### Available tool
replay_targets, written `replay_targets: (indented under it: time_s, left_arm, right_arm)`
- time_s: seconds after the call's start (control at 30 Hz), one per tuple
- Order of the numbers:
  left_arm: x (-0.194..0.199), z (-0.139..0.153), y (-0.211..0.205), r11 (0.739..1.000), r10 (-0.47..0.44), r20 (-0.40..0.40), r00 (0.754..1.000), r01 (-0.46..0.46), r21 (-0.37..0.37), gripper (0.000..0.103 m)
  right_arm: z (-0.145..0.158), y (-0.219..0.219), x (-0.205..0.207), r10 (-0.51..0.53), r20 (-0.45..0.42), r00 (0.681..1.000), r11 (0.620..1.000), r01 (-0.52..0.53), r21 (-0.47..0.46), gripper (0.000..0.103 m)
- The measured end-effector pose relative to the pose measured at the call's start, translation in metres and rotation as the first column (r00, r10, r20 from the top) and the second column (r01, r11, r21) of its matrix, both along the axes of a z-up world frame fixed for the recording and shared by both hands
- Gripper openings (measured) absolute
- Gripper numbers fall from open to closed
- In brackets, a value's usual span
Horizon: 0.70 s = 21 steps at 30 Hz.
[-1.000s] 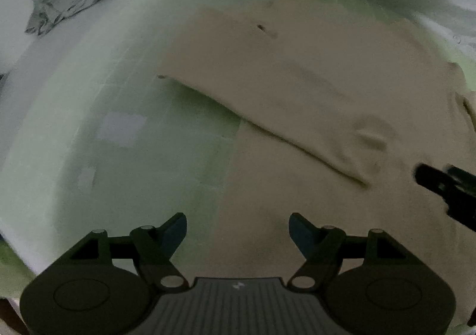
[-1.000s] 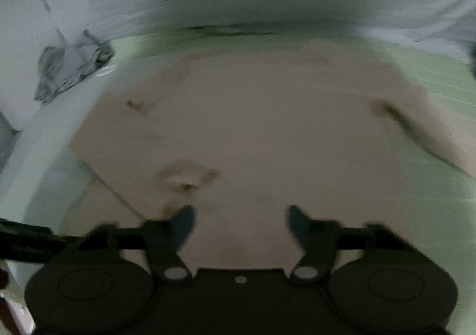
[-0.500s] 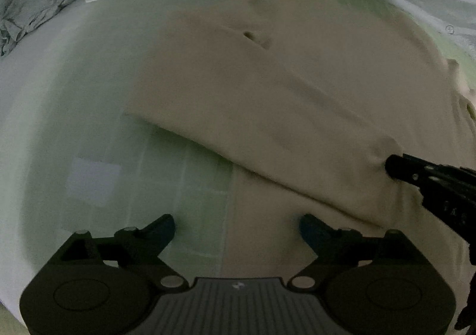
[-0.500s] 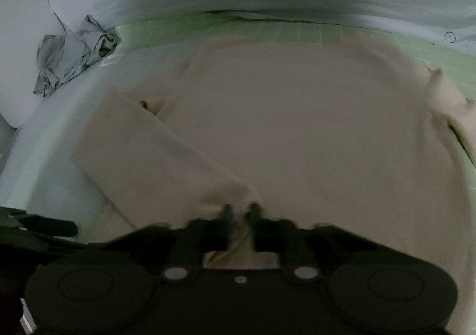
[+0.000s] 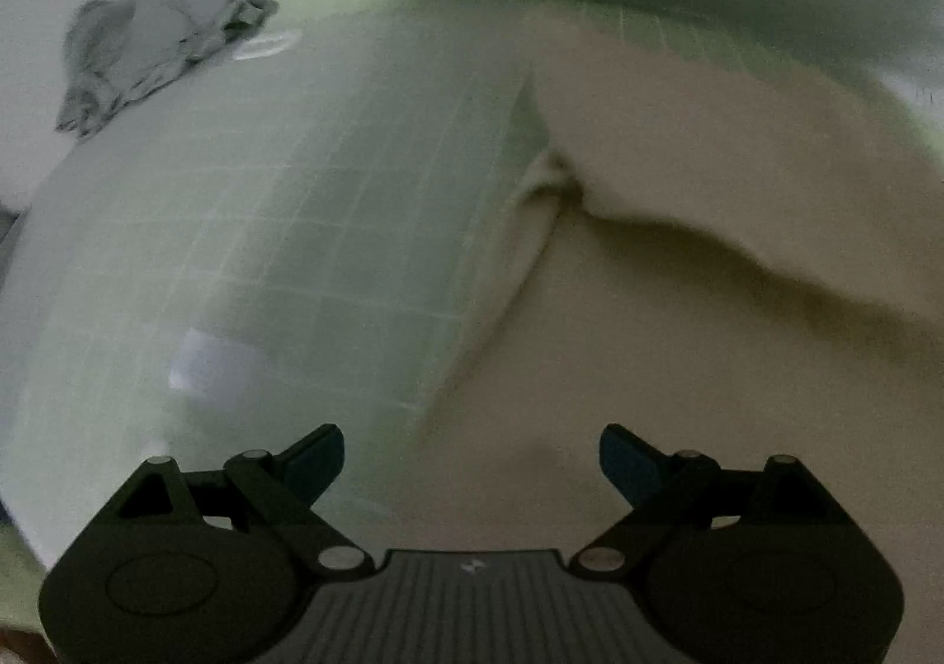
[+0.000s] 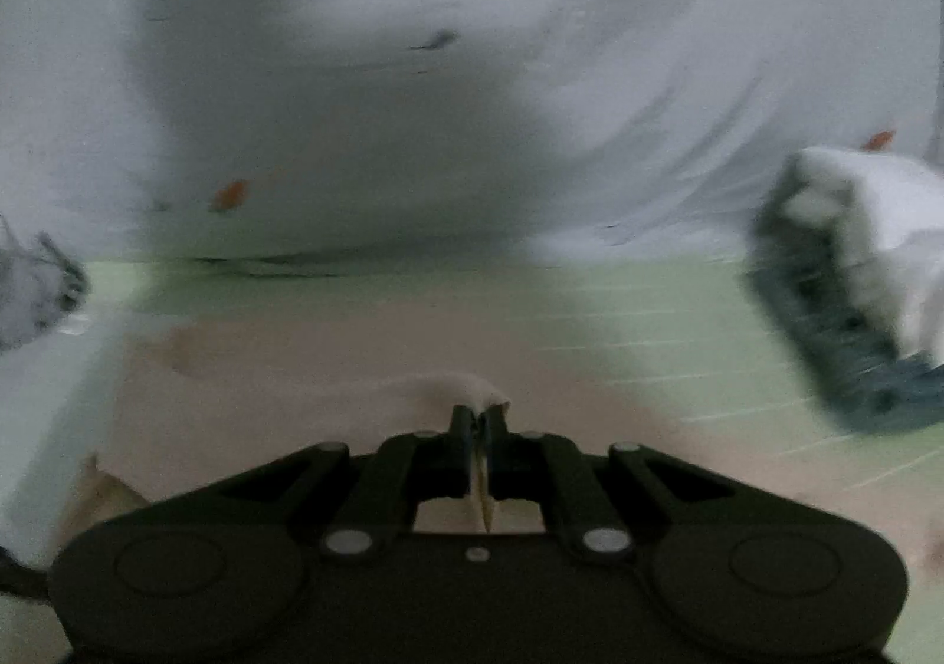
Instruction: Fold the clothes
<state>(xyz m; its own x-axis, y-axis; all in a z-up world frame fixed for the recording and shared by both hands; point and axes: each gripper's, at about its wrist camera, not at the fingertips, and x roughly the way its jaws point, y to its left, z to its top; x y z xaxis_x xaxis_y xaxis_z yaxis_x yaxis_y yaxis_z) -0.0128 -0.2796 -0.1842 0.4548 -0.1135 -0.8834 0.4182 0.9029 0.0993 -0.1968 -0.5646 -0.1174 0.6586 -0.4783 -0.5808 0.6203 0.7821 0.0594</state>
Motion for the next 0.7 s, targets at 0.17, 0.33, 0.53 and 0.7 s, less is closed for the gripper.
replay_targets:
  time_s: [0.17, 0.33, 0.53, 0.7]
  left_arm:
    - [-0.046, 0.009, -0.043, 0.995, 0.034, -0.057, 0.998, -0.039, -0.089, 0.093]
    - [-0.100, -0.007, -0.089, 0.998, -0.009, -0.128, 0.992, 0.001, -0.059, 0.093]
    - [-0.116, -0.018, -0.128, 1.000, 0.015, -0.188, 0.982, -0.017, -0.010, 0.095]
    - [-0.111, -0.020, -0.136, 0.994, 0.108, -0.207, 0.972, -0.110, 0.000, 0.103]
  right_arm:
    - [-0.035, -0.051, -0.041, -0.017, -0.008, 1.000, 0.988, 0.018, 0.156, 0.005]
    - [-0.059, -0.066, -0.037, 0.136, -0.039, 0.990, 0.971, -0.126, 0.205, 0.005]
    - [-0.073, -0.089, -0.016, 0.272, -0.040, 0.962, 0.936, -0.255, 0.243, 0.005]
    - [-0.069, -0.112, -0.014, 0.302, -0.011, 0.953, 0.929, -0.291, 0.228, 0.005]
